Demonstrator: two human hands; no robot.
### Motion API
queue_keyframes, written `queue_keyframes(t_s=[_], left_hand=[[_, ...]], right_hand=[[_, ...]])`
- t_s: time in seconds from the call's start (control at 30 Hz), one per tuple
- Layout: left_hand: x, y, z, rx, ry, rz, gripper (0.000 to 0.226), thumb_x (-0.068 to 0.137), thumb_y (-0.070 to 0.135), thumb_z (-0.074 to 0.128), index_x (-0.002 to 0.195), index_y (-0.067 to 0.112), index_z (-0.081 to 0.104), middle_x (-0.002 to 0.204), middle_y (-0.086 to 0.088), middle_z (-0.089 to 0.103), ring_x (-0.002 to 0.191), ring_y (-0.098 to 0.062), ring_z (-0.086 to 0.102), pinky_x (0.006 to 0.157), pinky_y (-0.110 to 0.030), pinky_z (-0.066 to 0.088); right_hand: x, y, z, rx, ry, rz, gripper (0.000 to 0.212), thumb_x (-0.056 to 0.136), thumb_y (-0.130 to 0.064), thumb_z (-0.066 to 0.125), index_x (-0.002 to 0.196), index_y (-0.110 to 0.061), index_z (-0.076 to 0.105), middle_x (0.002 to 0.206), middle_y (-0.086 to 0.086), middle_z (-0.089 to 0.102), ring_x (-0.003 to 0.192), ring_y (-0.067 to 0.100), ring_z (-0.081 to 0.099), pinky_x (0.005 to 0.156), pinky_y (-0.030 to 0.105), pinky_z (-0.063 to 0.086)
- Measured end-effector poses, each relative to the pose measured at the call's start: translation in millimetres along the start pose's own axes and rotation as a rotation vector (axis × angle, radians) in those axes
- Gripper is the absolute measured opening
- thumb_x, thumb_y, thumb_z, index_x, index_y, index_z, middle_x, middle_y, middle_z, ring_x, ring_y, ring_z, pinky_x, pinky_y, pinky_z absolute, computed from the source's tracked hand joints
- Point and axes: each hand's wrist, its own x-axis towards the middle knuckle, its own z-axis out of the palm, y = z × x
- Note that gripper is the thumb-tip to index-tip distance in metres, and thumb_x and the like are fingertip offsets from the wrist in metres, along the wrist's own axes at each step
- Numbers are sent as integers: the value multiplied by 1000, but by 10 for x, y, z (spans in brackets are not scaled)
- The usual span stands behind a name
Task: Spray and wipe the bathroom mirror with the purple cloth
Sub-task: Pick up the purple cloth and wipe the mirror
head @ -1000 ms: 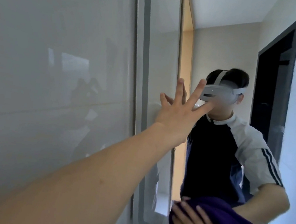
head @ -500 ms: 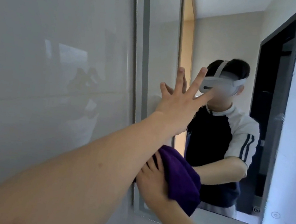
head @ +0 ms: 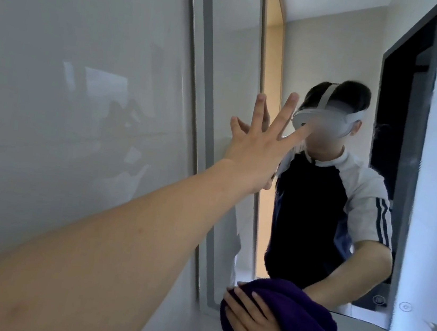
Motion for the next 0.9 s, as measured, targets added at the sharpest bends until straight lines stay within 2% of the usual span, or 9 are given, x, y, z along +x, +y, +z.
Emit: queue_keyframes(t_s=[0.03,0.07,0.17,0.23,0.37,0.4,0.53,0.67,0.9], left_hand=[[-1,-6,5,-1,-2,-3,105,94,34,71,161,46,-9,172,-11,-17,156,-47,-9,112,-85,13],[-7,-9,-3,0,-9,-5,107,93,34,72,161,46,-10,172,-11,-18,156,-46,-10,112,-84,13],[-44,1,-78,-6,-51,4,116,88,32,78,161,45,-11,172,-11,-20,157,-44,-13,115,-82,11],[-72,-23,-135,-21,-79,9,120,84,34,82,162,44,-9,172,-10,-21,157,-42,-15,117,-79,12],[-86,-333,-231,190,-46,134,122,81,51,80,160,45,-13,171,0,-24,156,-47,-4,115,-66,34],[-108,-466,-275,227,-50,117,121,81,53,79,159,46,-13,171,1,-21,154,-49,0,114,-67,33],[-276,-903,-355,269,-28,-210,118,85,66,69,158,42,-20,171,-13,-17,154,-52,5,123,-69,11],[-303,-947,-214,365,-51,-201,119,90,68,61,155,34,-33,170,-18,-21,158,-44,-3,124,-67,-3],[-310,-978,-200,358,-58,-196,117,91,65,61,156,35,-31,170,-19,-23,159,-43,-3,123,-65,-8]], right_hand=[[-32,197,-15,44,113,80,49,84,-23,47,132,-19,50,154,1,37,152,34,12,126,51,-2],[-23,414,-175,131,83,153,54,79,-17,46,133,-17,50,155,2,37,151,32,13,125,50,3],[-224,1079,-521,65,153,301,83,57,-12,57,140,-13,53,161,7,38,150,34,22,120,50,9],[-343,1552,-799,129,130,415,77,65,-16,54,142,-12,58,162,8,39,150,34,30,121,52,13],[-589,2306,-1200,159,243,724,62,88,-25,51,148,-9,53,165,8,34,152,36,32,122,60,19],[-605,2424,-1261,165,252,796,63,90,-27,52,150,-9,49,166,8,33,152,37,30,123,60,17],[-353,2610,-1445,208,293,971,66,95,-34,48,157,-15,36,169,5,26,156,33,20,125,57,7],[152,2478,-1482,150,297,965,71,96,-41,44,160,-14,29,171,6,21,157,33,14,125,57,2],[1218,1891,-1357,103,214,552,80,90,-44,63,158,-11,35,168,13,26,155,38,20,124,60,1]])
